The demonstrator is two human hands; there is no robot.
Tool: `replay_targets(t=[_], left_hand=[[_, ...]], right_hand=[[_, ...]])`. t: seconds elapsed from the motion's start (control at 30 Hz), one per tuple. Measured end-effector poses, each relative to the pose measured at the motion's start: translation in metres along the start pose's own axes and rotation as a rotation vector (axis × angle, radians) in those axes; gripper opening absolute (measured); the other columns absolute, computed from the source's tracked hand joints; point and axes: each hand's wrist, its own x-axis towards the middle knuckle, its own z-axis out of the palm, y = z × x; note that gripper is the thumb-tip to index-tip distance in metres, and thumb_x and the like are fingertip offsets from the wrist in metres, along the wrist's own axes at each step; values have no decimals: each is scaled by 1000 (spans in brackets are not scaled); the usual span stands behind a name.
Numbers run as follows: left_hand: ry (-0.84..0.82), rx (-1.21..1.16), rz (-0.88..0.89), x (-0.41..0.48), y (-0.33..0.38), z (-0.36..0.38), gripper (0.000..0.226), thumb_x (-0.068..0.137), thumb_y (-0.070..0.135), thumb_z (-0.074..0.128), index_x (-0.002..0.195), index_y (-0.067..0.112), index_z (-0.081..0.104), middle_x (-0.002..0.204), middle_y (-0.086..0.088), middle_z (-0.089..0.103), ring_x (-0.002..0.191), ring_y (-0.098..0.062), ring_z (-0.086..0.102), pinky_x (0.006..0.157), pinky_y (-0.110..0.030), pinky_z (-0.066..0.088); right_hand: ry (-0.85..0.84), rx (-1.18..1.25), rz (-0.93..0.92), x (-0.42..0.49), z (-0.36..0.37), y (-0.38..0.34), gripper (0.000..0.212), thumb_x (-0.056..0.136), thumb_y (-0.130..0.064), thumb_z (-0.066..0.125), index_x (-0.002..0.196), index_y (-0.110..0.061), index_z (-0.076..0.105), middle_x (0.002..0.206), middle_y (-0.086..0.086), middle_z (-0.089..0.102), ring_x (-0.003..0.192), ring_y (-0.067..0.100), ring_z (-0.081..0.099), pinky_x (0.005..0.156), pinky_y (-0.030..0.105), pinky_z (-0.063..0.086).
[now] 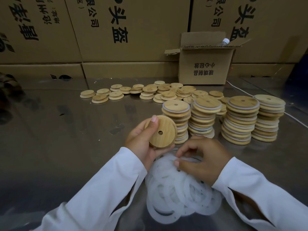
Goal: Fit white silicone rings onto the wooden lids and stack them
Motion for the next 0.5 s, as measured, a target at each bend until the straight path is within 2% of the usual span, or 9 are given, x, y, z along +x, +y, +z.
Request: replay_targets(t=[0.1, 0.2, 0.27, 0.33, 0.43, 0.5], left_hand=[[-26, -10, -15, -1, 3, 0, 42, 70, 36, 57, 100, 8, 62, 92, -19, 69, 79, -34, 69, 54, -37, 57], [-56, -17, -21, -3, 5, 0, 45, 72, 41, 54, 103, 9, 60, 81, -16, 72, 68, -32, 70, 49, -32, 56], [-59, 4, -8, -3, 6, 0, 43, 76, 42, 52, 101, 8, 60, 78, -16, 72, 67, -30, 71, 49, -31, 57], [-50, 11, 0, -3, 7, -1, 40, 83, 41, 49, 100, 7, 59, 76, -16, 72, 66, -29, 71, 49, -32, 57], [-30, 9, -13, -4, 8, 2, 36, 89, 38, 46, 100, 6, 60, 77, -17, 72, 65, -30, 70, 54, -38, 58], [-29, 5, -57, -7, 8, 4, 34, 92, 32, 46, 101, 3, 60, 78, -19, 71, 65, -30, 70, 51, -40, 58]], right_hand=[[43, 64, -26, 2, 1, 1, 20, 68, -20, 75, 63, -35, 63, 79, -4, 62, 78, 6, 58, 74, 22, 47], [4, 208, -50, 2, -4, 0, 13, 72, -16, 74, 67, -26, 68, 76, -2, 66, 74, 8, 61, 71, 20, 49], [-63, 351, -81, 1, -10, -4, 5, 72, -21, 73, 70, -22, 69, 71, -3, 68, 69, 6, 62, 67, 18, 49], [-103, 462, -100, -1, -15, -7, 8, 73, -27, 72, 67, -23, 69, 67, -5, 67, 66, 4, 60, 64, 16, 48], [-95, 634, -115, -2, -18, -10, 8, 71, -15, 66, 65, -20, 68, 62, -7, 65, 62, -1, 59, 61, 11, 45], [-34, 711, -109, -1, -17, -12, 7, 73, -13, 70, 68, -13, 66, 60, -7, 64, 60, 0, 59, 59, 11, 45]])
